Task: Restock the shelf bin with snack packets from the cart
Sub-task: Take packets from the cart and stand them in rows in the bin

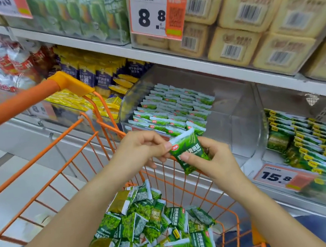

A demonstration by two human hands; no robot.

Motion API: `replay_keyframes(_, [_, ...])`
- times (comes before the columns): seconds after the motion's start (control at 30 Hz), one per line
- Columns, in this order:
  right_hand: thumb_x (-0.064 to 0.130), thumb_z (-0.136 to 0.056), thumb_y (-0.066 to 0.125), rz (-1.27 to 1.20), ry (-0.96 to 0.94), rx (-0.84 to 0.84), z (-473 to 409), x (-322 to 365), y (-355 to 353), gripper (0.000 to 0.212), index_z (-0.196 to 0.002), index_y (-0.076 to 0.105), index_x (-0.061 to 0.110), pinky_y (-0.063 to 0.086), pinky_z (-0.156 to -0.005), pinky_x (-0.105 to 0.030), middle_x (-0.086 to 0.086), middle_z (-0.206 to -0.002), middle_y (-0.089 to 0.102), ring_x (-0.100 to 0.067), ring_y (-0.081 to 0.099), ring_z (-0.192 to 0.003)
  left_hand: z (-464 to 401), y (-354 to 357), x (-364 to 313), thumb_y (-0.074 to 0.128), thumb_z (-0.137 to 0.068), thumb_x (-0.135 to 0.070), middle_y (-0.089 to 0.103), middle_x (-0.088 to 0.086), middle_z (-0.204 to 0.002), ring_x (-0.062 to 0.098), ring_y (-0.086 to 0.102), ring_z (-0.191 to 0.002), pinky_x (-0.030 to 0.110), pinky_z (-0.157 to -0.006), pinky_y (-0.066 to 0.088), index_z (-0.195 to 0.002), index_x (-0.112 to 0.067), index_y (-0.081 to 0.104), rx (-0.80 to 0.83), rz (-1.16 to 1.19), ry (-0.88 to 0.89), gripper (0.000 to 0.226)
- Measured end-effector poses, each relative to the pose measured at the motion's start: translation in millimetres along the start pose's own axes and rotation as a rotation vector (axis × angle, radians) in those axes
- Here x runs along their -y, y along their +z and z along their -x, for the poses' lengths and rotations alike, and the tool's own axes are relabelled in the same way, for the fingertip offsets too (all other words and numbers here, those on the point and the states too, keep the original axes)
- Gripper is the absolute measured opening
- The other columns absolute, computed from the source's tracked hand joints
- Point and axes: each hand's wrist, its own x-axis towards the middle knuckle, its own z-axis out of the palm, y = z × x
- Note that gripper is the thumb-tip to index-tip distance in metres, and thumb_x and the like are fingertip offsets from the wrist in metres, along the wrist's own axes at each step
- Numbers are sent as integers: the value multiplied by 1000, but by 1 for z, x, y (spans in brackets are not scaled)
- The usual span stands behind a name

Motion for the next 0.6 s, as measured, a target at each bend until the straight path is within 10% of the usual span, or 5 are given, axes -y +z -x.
replay_keyframes(0.23, [57, -68, 73, 184, 30, 113, -12, 9, -5, 43, -96, 70, 24, 52, -74, -59, -16, -89, 69, -38, 64, -84, 1, 7, 5, 70, -85, -16, 68, 4, -64, 12, 63, -63, 19, -59, 49, -72, -10, 70, -178, -118, 197, 15])
replay_keyframes(0.43, [33, -87, 66, 501, -50, 29, -16, 21, -16, 39, -59, 47, 16, 27, -58, -22, 4, -65, 40, -6, 40, -61, -4, 3, 18, 43, -98, -47, 68, -1, -103, 16, 58, -97, 35, -81, 45, -109, -25, 66, -212, -545, 228, 33])
replay_keyframes(0.6, [32, -88, 66, 533, 12, -283, -45, 11, -52, 37, -78, 60, -3, 27, -60, -31, -21, -66, 48, -15, 39, -60, -8, -2, 38, 31, -100, -48, 47, -2, -139, 17, 28, -135, 34, -107, 24, -140, -21, 43, -123, -980, 177, 50])
